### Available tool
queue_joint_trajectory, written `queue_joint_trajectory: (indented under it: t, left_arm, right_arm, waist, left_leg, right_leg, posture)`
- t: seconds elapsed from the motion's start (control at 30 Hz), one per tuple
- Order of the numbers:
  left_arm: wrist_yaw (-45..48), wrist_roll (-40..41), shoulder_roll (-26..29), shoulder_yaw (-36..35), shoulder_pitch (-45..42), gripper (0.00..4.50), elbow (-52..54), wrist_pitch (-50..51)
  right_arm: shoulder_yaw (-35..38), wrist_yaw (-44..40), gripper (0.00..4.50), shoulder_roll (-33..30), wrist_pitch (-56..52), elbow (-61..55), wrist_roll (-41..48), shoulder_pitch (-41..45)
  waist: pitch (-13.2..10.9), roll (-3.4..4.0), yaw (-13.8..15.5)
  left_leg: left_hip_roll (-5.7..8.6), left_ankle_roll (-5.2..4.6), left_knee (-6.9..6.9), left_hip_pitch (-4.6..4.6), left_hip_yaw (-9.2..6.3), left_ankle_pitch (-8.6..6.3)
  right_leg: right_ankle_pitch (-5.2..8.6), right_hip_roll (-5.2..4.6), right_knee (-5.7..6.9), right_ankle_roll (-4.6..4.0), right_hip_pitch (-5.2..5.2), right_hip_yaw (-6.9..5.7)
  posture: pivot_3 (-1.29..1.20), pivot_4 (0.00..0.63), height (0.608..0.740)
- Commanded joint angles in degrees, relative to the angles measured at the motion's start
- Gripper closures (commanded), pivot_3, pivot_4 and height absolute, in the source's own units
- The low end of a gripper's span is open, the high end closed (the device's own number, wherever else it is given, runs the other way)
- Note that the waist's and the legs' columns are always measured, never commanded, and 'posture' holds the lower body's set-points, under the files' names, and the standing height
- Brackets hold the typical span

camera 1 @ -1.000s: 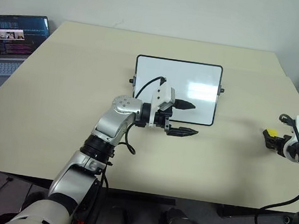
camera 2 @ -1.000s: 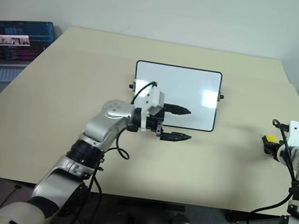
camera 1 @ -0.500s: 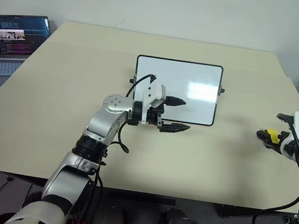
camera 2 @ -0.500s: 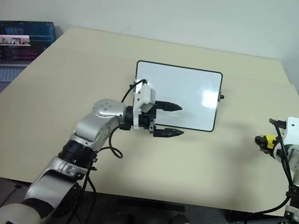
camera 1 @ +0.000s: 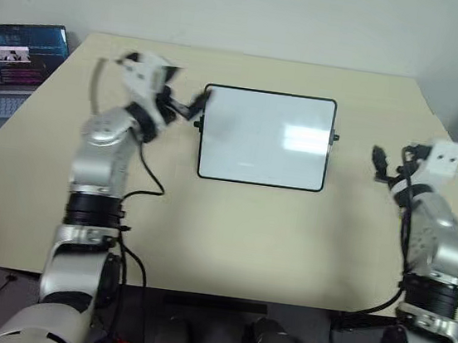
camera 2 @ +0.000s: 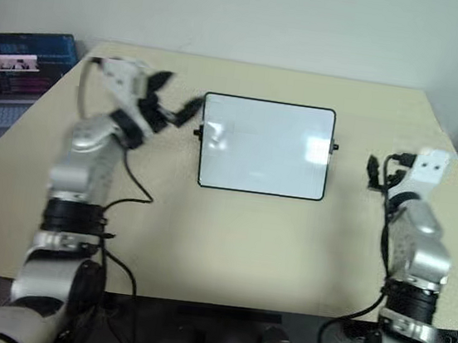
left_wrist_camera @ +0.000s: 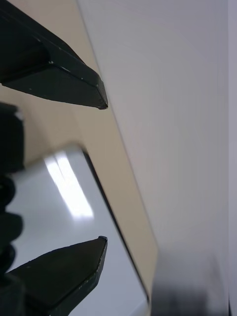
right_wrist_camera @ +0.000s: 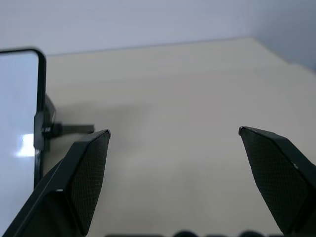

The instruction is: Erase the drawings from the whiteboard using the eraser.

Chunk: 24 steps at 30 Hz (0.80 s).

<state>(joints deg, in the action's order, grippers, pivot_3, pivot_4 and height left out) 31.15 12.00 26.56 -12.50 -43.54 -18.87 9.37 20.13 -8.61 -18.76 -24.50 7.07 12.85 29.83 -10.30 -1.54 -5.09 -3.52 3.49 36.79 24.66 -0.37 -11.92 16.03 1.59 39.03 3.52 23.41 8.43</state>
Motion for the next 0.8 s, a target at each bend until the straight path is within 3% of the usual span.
queue_joint_trajectory:
  t: [0.03, 0.33, 0.8]
  left_arm:
    - [-5.28, -1.93, 0.51, -1.36, 2.39, 0.00, -0.70, -1.04]
    - [-9.65, -1.39, -2.59, -2.97, 6.44, 0.00, -9.15, -5.55]
    - [-8.36, -1.30, -1.51, -2.55, 3.32, 0.00, -22.72, -10.82]
  right_arm:
    - [-1.45, 1.65, 0.01, 0.76, 9.73, 3.10, -2.83, 0.77]
    - [-3.77, 4.60, 0.01, 5.62, 25.46, 16.53, -4.75, 2.51]
    - [-6.72, 11.60, 0.01, 9.84, 37.10, 35.31, -8.18, 11.91]
  waist:
    - [0.00, -0.01, 0.63]
    - [0.01, -0.03, 1.72]
    - [0.01, -0.03, 0.77]
  left_leg:
    - [0.03, 0.00, 0.01, 0.03, 0.00, 0.00]
    - [0.07, 0.02, 0.06, 0.04, -0.14, 0.01]
    - [0.07, 0.02, 0.05, 0.03, -0.16, 0.01]
  right_leg:
    - [0.00, -0.05, -0.02, 0.01, 0.00, -0.05]
    - [0.00, -0.11, 0.04, 0.00, -0.04, -0.25]
    - [-0.01, -0.10, 0.05, -0.01, -0.04, -0.26]
  posture:
    - [0.00, 0.150, 0.740]
    - [0.00, 0.150, 0.740]
    - [0.00, 0.150, 0.740]
